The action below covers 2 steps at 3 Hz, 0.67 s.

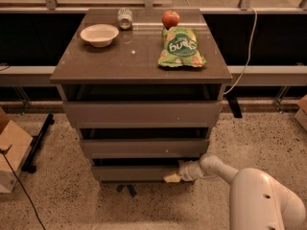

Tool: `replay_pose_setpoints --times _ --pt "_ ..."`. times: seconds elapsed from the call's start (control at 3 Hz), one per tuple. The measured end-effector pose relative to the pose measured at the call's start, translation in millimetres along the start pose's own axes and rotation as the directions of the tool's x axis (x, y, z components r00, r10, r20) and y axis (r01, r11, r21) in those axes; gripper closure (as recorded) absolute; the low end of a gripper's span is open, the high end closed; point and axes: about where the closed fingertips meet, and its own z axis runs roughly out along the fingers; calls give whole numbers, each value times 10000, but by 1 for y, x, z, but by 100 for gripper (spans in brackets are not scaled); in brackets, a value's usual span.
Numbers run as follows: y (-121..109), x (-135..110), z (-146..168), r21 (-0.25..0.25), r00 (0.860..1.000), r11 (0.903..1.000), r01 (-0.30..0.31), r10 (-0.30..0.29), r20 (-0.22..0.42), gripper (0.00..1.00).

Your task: Open bottom drawer

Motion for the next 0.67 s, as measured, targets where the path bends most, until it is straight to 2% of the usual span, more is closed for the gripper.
replay_pose_setpoints --times 0.67 --pt "1 -1 -1 -9 10000 10000 -30 30 -9 89"
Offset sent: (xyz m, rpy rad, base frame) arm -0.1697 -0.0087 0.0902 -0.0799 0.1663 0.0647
